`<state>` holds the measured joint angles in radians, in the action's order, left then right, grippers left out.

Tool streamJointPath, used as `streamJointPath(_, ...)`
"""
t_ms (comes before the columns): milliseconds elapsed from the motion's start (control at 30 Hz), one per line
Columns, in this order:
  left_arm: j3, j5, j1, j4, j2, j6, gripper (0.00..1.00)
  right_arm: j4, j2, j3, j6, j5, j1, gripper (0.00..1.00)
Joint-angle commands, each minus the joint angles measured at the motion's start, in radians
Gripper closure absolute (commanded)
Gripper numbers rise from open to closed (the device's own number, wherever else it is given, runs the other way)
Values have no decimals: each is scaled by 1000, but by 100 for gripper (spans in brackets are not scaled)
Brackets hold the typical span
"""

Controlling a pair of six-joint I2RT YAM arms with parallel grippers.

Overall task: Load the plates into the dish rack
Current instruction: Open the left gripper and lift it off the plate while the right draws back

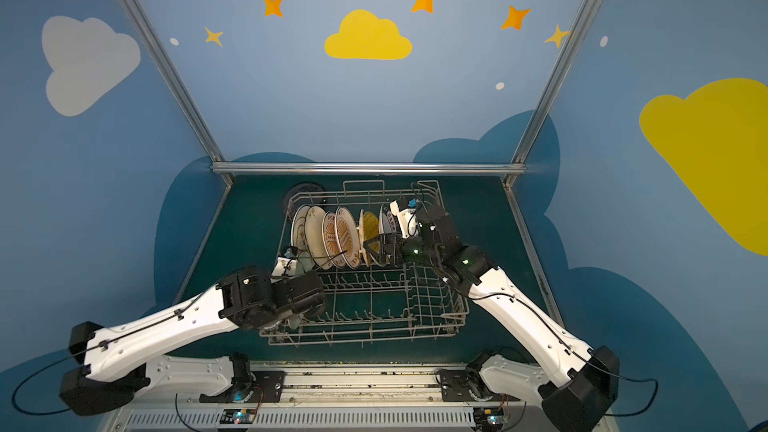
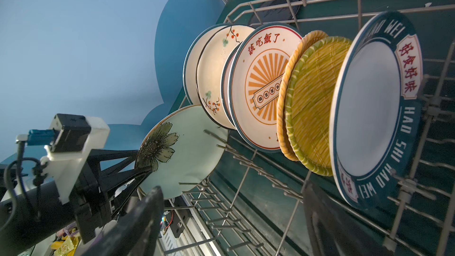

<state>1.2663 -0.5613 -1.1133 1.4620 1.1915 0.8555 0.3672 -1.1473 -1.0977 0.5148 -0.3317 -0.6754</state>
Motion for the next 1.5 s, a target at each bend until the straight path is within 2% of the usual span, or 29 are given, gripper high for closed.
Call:
streamJointPath(0, 54, -5, 52, -38, -55, -89, 45, 35, 6, -45, -32, 23, 30, 14)
streamJointPath(33, 60, 11, 78, -67, -74, -118, 40, 40, 9, -48, -37, 24, 43, 14)
streamJointPath(233, 67, 201, 308, -209, -155, -280, 31, 95, 24, -70, -73, 45, 139, 14)
streamJointPath(367, 43, 307, 486, -253, -174, -343, 23, 168, 40, -75, -110, 205, 203, 13)
streamJointPath(533, -33, 555, 770, -363, -180, -403, 23, 249, 35, -76, -157, 368, 280, 14)
streamJointPath(667, -87, 678, 921, -443, -128, -422, 29, 289, 17, -74, -189, 458, 318, 14)
streamJointPath(733, -124, 724, 991, -495, -95, -418, 35, 292, 21, -68, -211, 495, 328, 14)
streamJointPath(833, -149, 800, 1039, -562, -52, -408, 42, 298, 16, -68, -230, 494, 349, 16)
streamJointPath(967, -148, 780, 1041, -584, 11, -409, 46, 299, -1, -64, -230, 438, 370, 25)
streamJointPath(1067, -152, 789, 1043, -598, 56, -408, 52, 296, -12, -62, -227, 404, 375, 37)
streamJointPath(1200, -154, 813, 1043, -626, 100, -423, 66, 267, -16, -49, -232, 357, 376, 53)
streamJointPath(1400, -172, 937, 1043, -713, 143, -431, 94, 219, -59, -56, -265, 326, 392, 94)
streamJointPath(1467, -184, 961, 1040, -750, 148, -416, 96, 207, -77, -66, -265, 325, 408, 100)
